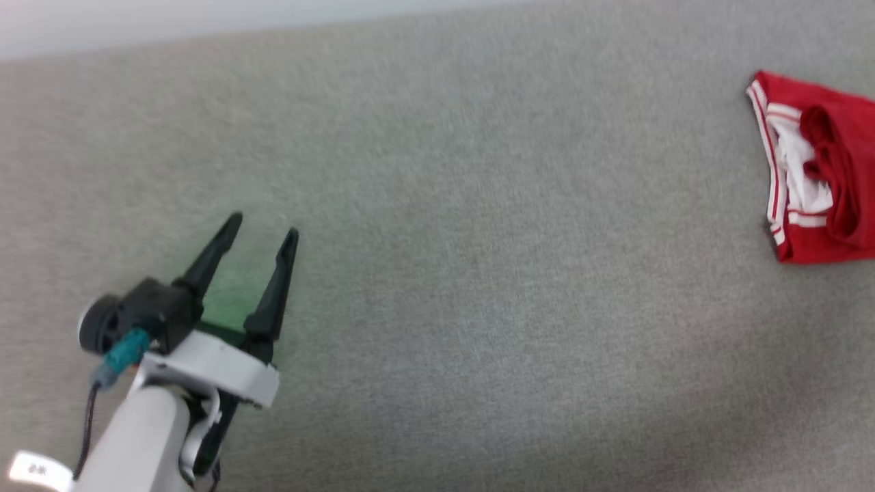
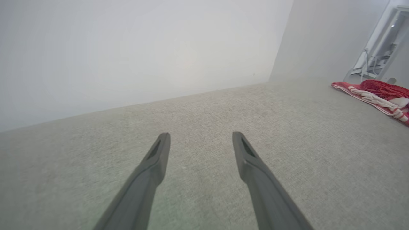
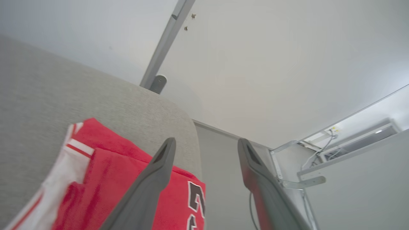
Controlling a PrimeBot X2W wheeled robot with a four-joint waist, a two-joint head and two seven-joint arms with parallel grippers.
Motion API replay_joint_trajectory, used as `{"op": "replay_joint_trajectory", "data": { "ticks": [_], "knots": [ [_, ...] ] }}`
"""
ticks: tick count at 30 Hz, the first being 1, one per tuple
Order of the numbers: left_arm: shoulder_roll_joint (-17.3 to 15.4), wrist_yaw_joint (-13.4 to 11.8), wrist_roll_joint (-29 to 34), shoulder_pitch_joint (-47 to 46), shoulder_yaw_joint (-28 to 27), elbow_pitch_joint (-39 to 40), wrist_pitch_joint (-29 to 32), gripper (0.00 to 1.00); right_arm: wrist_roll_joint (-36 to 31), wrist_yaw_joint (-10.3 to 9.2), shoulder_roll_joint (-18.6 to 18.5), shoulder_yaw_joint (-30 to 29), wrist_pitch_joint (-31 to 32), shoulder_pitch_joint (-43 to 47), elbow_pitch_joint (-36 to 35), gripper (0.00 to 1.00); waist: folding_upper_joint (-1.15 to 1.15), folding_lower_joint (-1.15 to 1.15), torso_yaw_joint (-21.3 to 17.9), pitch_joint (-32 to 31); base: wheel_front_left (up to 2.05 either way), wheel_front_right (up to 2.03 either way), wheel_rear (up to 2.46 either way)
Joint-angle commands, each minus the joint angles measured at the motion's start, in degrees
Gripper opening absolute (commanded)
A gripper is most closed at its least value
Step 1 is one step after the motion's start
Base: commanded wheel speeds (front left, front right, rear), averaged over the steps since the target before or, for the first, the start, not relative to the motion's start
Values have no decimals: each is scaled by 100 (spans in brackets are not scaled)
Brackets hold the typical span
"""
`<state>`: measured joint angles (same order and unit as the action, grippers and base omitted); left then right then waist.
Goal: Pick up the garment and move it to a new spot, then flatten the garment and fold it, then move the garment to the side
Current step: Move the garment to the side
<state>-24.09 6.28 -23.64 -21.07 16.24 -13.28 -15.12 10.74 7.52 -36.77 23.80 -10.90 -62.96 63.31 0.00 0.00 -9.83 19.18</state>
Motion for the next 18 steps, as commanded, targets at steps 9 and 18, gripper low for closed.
{"op": "replay_joint_trajectory", "data": {
  "ticks": [9, 18],
  "knots": [
    [179, -96, -40, 829, -318, -104, 2, 100, 462, -7, 703, -375, -391, 908, -228, 100, 0, 0, 551, -1273, 0, 0, 0],
    [309, -193, -9, 1645, -694, -45, 1, 100, 822, -7, 1072, -891, -426, 2534, -1674, 100, 0, 0, 1037, -1981, 0, 0, 0]
  ]
}}
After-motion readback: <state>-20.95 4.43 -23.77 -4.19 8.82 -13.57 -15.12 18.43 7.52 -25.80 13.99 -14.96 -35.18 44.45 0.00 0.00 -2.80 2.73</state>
